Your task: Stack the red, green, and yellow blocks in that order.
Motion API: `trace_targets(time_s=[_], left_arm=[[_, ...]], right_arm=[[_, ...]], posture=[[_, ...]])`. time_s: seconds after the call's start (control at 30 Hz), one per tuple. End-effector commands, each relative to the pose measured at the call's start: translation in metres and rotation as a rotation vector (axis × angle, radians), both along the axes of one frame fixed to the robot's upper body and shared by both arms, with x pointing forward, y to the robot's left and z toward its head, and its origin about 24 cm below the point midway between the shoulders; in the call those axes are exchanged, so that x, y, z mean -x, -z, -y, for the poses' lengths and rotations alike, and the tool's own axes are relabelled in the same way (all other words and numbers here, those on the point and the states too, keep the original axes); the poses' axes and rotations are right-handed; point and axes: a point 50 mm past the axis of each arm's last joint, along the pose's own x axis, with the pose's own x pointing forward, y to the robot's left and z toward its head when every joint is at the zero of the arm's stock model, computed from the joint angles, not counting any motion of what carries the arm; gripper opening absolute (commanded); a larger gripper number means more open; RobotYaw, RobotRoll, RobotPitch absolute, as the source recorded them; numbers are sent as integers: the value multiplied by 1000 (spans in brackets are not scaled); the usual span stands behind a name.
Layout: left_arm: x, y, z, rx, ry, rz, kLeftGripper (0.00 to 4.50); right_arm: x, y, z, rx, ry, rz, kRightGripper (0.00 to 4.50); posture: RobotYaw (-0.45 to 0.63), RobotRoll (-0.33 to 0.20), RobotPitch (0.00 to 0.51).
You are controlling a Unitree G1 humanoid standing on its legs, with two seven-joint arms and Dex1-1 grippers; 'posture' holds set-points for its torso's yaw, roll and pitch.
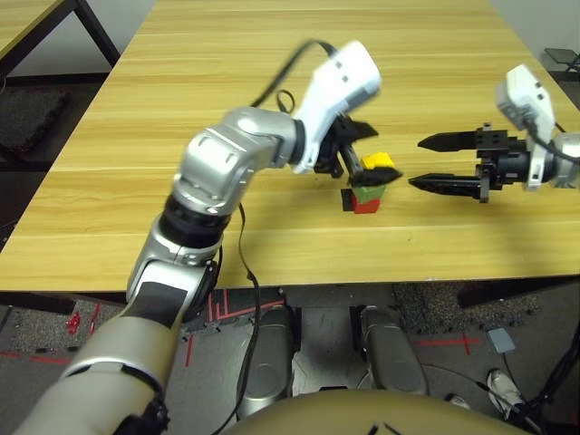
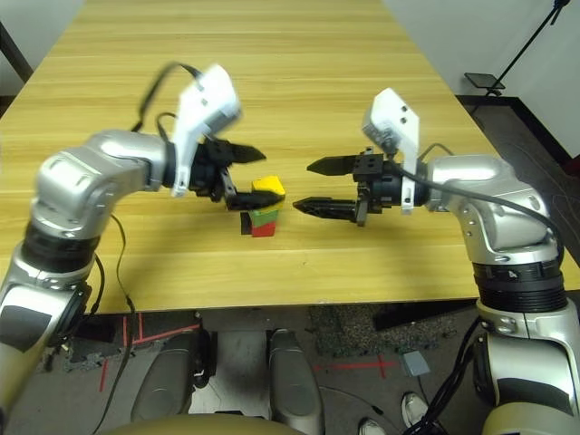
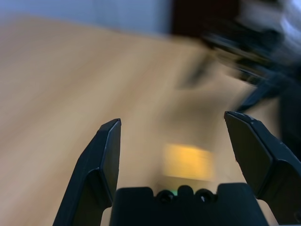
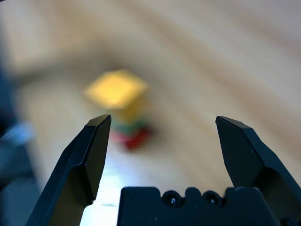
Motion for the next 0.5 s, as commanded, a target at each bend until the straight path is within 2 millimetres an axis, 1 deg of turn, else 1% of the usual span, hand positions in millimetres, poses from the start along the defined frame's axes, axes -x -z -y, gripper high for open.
trace_targets(time_s=[0.03, 0.1, 0.13, 0.2, 0.3, 0.4, 0.5], left_arm=[[-5, 15, -55, 90, -341, 53, 4480], [-7, 29, -82, 189, -565, 106, 4480], [-5, 39, -92, 211, -634, 128, 4480], [-1, 59, -104, 216, -739, 154, 4480], [2, 86, -106, 175, -809, 165, 4480], [7, 115, -104, 158, -838, 146, 4480], [8, 131, -99, 155, -841, 146, 4480]], right_arm=[[-14, 16, 44, -85, 279, 42, 4500], [-21, 35, 71, -145, 473, 77, 4500], [-22, 46, 81, -166, 550, 99, 4500], [-23, 65, 97, -169, 674, 128, 4500], [-20, 83, 113, -173, 807, 170, 4500], [-14, 93, 127, -184, 952, 223, 4500], [-9, 101, 134, -151, 1014, 231, 4500]], posture=[[201, -72, 108], [198, -75, 111], [195, -77, 113], [189, -78, 118], [178, -79, 124], [149, -98, 131], [144, -112, 134]])
